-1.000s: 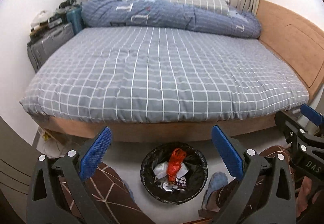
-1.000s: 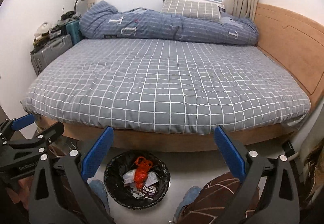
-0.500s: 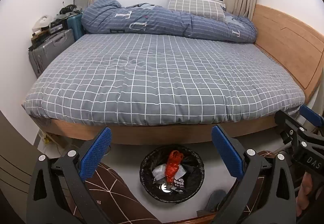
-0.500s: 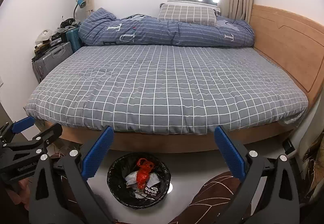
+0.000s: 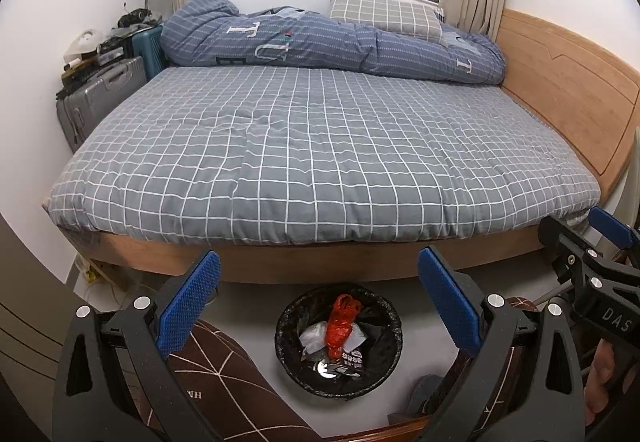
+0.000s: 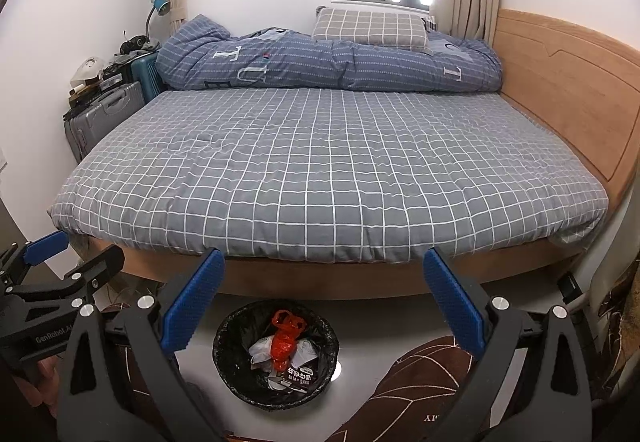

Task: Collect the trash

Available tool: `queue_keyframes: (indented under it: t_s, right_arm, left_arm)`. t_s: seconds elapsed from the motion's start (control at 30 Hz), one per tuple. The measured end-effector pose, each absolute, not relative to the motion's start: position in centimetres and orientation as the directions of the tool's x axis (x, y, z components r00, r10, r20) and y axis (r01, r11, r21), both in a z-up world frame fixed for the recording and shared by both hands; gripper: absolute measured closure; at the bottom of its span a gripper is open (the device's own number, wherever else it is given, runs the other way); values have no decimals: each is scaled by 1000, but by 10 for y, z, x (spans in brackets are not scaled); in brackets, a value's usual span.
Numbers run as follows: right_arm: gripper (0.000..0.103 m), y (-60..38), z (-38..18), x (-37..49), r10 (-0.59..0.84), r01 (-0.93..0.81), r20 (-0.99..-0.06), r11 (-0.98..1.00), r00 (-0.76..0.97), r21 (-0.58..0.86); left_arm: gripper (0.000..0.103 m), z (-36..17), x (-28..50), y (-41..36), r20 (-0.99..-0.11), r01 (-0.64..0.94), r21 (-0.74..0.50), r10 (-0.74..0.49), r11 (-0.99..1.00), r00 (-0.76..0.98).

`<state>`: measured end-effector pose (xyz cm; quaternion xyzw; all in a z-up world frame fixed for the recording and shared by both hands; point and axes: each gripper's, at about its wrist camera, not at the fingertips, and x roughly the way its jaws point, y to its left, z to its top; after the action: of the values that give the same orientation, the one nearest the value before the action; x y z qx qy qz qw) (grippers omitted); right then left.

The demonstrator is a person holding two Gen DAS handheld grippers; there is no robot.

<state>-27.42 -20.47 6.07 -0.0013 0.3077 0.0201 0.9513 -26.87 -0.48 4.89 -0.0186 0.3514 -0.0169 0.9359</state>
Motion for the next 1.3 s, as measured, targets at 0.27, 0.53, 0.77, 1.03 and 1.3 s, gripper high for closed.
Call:
queue_keyframes:
  t_s: [0.27,0.53,0.77,1.03,1.3]
  right_arm:
    - [8,-205,60,-273,30,-27,-590,1000,807,14]
    - [8,-208,60,-271,29,-25,-588,1000,809,16]
    - [8,-209,60,-270,28,-25,-590,1000,807,14]
    - [8,-206,57,-269,27,-26,-594,1000,804,10]
    - [8,-205,56,-269,26,-26,-597,1000,802,9]
  left_arm:
    - [6,47,-269,-8,-659,22,-45,-47,999,751]
    - [6,49,-267,-6,-654,19,-44,-43,999,755]
    - [6,49,-266,-6,-656,16,-30,-32,999,754]
    - [6,47,-264,-8,-662,22,-24,-32,999,749]
    - [6,44,-265,-9,-659,27,-16,-31,1000,752]
